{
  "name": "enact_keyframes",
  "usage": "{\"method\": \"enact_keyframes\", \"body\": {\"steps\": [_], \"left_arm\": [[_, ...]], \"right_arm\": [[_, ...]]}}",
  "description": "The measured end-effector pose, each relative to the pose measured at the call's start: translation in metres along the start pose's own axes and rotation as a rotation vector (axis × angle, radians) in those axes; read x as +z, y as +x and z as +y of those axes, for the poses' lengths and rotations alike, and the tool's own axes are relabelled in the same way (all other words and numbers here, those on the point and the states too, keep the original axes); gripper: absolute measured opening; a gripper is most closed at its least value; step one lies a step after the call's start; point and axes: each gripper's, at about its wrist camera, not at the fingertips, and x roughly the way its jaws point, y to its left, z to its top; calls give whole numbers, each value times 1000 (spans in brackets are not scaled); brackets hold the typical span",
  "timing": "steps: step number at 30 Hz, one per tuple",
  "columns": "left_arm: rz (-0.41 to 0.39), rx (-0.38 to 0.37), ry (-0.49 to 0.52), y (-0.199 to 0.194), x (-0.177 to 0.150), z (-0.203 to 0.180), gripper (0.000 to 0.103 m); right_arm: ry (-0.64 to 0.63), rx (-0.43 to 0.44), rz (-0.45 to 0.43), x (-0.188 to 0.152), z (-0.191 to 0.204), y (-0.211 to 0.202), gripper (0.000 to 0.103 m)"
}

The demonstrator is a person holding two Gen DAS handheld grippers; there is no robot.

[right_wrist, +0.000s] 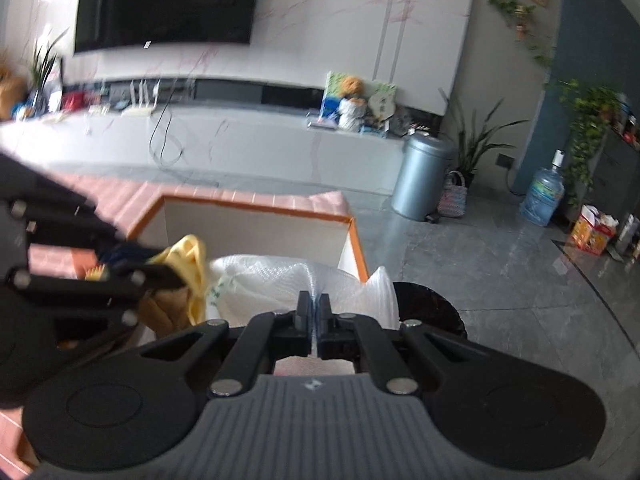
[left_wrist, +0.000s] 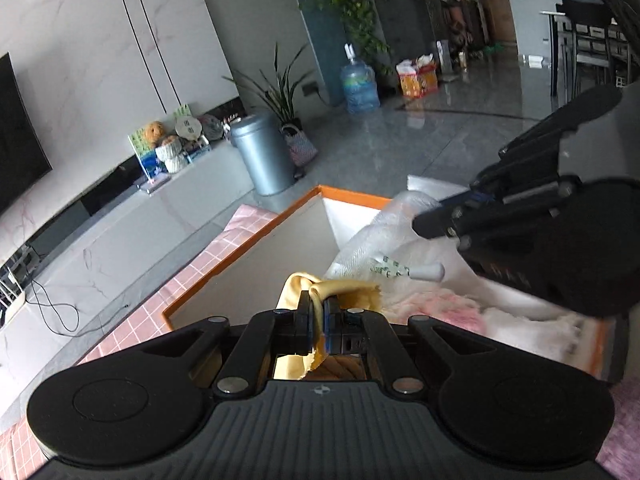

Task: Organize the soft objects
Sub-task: 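Carry the yellow cloth with the left gripper while the right gripper carries the bag into the box, then open the left gripper over the box while the right gripper releases the bag inside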

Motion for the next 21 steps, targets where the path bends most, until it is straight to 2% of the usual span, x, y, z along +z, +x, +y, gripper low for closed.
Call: {"method": "enact_keyframes", "body": {"steps": [4,8,11,14,15,17,18,21], "left_arm": [[55,-11,-67,19,3,14,5],[86,-1,-70,32,1,18,6],[111,-14,-114,38,1,22,9],[126,-16,-114,44,2,27,15],[132,-15,-108,46,2,27,19],[149,-17,-108,48,2,27,40],[155,-18,-114,48,1,27,55],[149,21,-114,46,-3,28,68]], "right_arm": [[-23,10,65,2,-5,32,0],[15,32,134,5,-8,58,0],[2,34,161,7,-3,72,0],[29,38,196,9,-1,84,0],[36,38,208,8,-1,86,1],[30,28,238,7,1,92,9],[30,30,248,7,2,93,10],[14,22,273,6,6,92,22]]}}
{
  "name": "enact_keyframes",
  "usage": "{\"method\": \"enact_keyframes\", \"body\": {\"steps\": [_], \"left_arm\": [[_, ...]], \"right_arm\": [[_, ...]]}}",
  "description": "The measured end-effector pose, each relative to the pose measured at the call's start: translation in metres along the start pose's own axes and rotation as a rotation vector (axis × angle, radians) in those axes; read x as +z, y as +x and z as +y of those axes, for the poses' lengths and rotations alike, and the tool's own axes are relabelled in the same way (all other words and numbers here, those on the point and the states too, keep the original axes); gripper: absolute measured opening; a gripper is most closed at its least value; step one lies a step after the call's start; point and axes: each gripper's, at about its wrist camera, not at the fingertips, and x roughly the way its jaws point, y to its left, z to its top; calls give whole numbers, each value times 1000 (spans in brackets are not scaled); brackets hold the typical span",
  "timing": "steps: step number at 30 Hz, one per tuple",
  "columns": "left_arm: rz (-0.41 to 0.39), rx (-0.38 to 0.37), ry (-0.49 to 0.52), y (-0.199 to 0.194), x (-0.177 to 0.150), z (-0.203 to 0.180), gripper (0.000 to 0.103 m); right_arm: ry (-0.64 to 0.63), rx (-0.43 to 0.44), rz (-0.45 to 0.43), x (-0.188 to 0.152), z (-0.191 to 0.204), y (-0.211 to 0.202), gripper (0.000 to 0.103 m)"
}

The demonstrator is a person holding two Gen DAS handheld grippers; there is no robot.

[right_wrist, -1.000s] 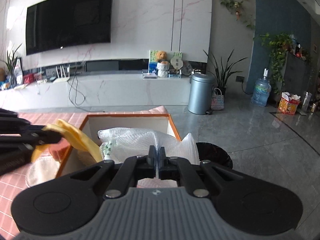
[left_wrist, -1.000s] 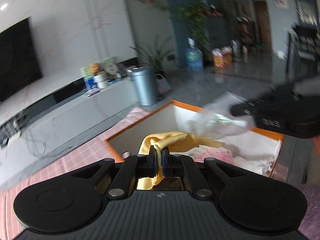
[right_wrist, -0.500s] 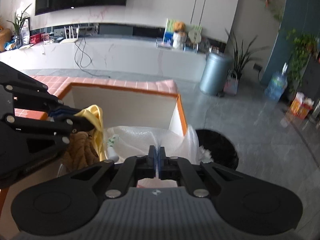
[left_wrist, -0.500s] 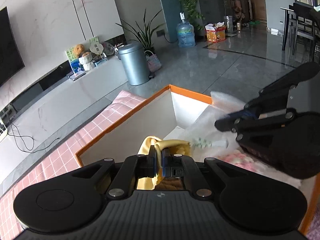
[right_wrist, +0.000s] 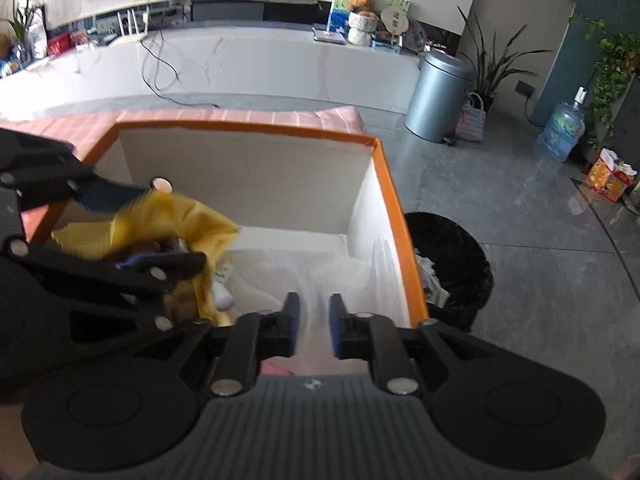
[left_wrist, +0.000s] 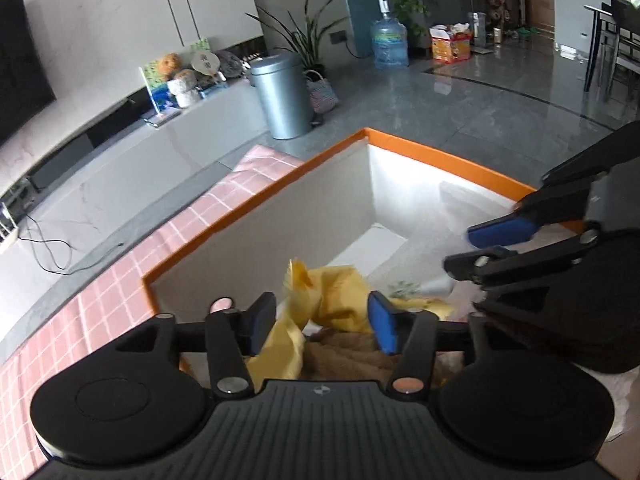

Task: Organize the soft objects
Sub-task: 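Open the left gripper over the box while the right gripper releases the bag inside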

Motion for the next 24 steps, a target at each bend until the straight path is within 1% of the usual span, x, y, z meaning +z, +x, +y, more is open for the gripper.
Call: {"method": "enact_keyframes", "body": {"steps": [1,2,3,5,7,8,10,15,17,22,24], "left_arm": [[-2,4,-1,-2,-1,1,73],[-4,4,-3,-4,-2,2,74],[-5,1,-4,-6,-2,3,76],[-11,0,-7,-13,-2,5,77],[-18,-5,-8,-20,-2,7,79],[-22,-7,-7,-24,-2,7,79],[-32,-10,-6,-32,-1,6,79],[-45,-31,-7,-52,-6,8,79],[-50,-43,-25,-60,-8,8,79],[-90,-60,-69,-82,-17,10,79],[-107,-80,-86,-90,-21,11,79]], "right_arm": [[-3,-8,4,0,1,-1,26],[-7,-7,8,0,1,-3,30],[-11,-8,11,-1,1,-4,33],[-22,-20,9,-1,0,-9,41],[-33,-24,6,-2,0,-16,44],[-35,-24,4,-3,0,-19,48],[-43,-22,-1,-4,2,-26,53],[-56,-16,-20,-12,6,-47,56],[-51,-7,-30,-16,7,-56,67],[-52,-28,-67,-27,13,-79,67],[-37,-36,-93,-34,14,-89,71]]}}
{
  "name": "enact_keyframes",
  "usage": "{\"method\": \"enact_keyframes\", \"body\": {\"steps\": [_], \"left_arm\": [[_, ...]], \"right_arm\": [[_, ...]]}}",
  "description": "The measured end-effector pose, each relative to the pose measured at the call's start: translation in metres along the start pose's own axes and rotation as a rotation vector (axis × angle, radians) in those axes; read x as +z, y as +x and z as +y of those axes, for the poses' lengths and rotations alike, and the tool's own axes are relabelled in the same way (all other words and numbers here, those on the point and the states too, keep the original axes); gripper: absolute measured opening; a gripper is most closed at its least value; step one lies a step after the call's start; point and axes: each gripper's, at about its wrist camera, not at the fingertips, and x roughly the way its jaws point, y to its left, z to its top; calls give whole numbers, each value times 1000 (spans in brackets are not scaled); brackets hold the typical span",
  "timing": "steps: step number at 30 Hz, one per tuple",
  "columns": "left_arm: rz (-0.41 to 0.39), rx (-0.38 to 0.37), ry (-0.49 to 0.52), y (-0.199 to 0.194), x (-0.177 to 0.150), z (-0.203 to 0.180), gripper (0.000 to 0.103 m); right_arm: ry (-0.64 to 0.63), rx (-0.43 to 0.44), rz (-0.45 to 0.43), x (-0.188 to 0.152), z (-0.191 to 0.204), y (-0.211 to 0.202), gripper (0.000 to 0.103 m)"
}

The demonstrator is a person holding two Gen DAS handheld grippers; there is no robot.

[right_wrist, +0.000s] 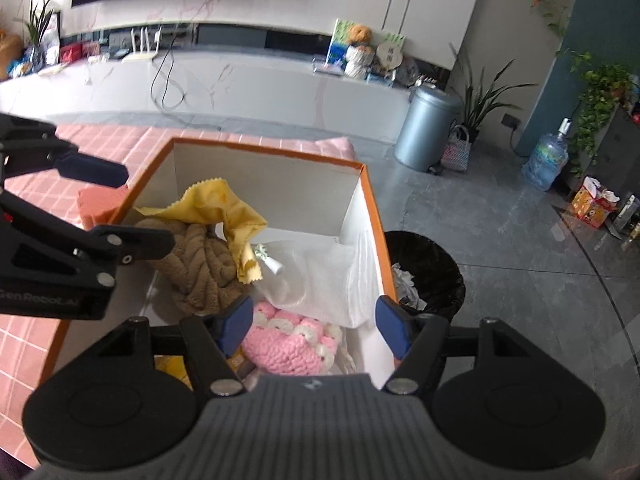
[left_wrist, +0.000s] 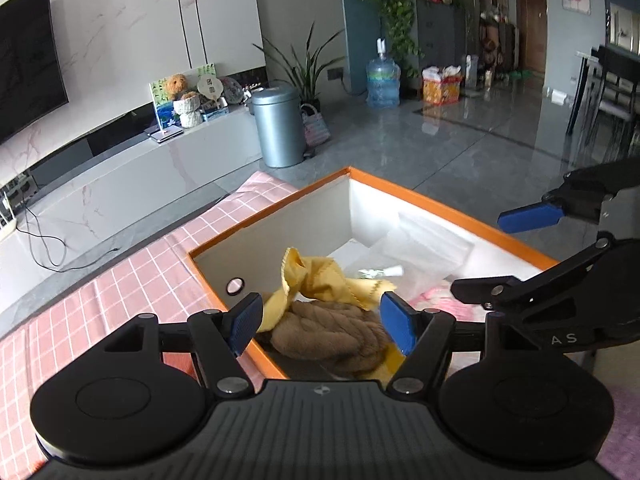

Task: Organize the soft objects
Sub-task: 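Withdraw both grippers from the box toward the white mitt and sponge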

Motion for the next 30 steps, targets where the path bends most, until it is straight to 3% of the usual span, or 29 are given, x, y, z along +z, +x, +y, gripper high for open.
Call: {"method": "enact_keyframes", "body": {"steps": [2,7,12,18,25,30], "left_arm": [[-17,-18,-19,-9,-4,1,79],[-85,-42,-82,-33,-16,3,79],[-166,-53,-130,-60,-34,8,79],[-244,-19,-204,-91,-65,19,79],[-252,48,-293,-117,-102,41,79],[-212,81,-346,-123,-129,58,79]], "right_arm": [[18,-12,-22,-6,2,-11,77],[57,-51,-85,-21,9,-35,77],[173,-63,-184,-37,15,-62,78],[273,-48,-317,-55,41,-90,78],[273,-24,-418,-68,92,-112,78],[219,-5,-444,-77,131,-118,78]]}}
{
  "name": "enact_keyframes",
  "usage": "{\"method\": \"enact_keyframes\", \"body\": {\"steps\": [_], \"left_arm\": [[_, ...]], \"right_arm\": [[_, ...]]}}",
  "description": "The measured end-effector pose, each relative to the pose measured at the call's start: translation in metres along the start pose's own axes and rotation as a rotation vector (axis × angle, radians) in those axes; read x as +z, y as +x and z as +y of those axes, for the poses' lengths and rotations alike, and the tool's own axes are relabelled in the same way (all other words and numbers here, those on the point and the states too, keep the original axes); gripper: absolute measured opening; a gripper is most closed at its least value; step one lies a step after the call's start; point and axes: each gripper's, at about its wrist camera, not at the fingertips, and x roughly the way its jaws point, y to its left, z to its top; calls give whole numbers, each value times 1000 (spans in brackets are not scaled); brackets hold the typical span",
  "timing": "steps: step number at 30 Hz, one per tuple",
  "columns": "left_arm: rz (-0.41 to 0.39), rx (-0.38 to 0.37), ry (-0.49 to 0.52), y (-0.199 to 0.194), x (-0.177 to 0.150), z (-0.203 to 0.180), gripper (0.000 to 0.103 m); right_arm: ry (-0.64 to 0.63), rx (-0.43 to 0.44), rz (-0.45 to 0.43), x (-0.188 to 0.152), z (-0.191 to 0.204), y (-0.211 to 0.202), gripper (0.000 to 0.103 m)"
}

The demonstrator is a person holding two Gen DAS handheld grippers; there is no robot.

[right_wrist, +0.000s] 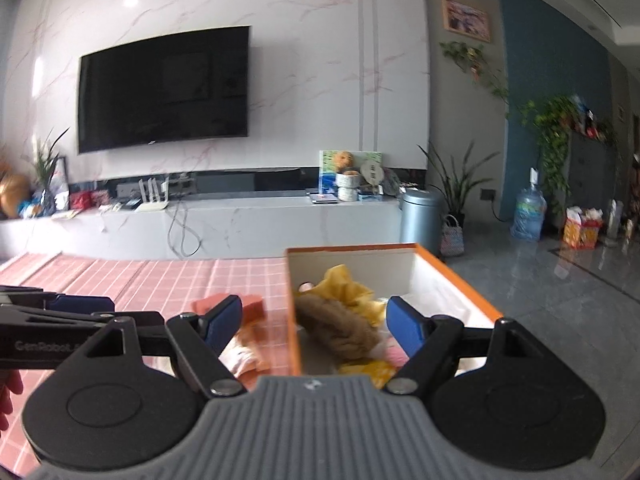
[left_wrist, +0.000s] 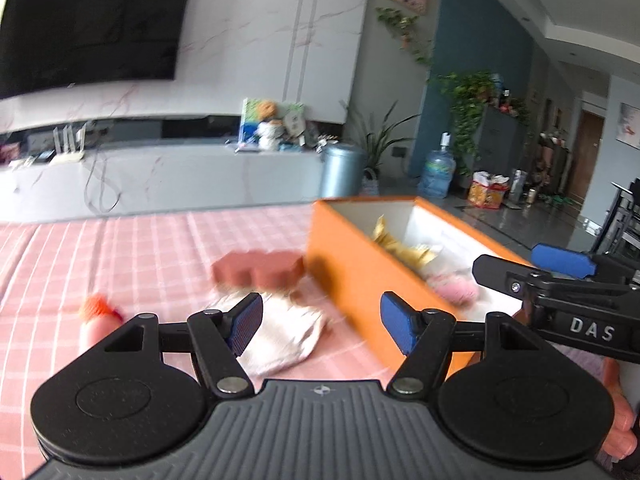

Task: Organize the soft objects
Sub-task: 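Withdraw both grippers from the box toward the white mitt and sponge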

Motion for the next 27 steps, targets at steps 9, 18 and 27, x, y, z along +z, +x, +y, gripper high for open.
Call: {"method": "enact_keyframes", "body": {"steps": [9,18,27], "left_arm": [[17,76,-69,-23,-32,39,79],[40,139,-163,-23,-47,71,79],[80,167,-213,-4,-55,89,79]], "right_arm": [[-154,74,0,-24,59,-5,78],[-222,115,61,-49,98,16,75],[-237,136,155,-57,110,60,73]]}}
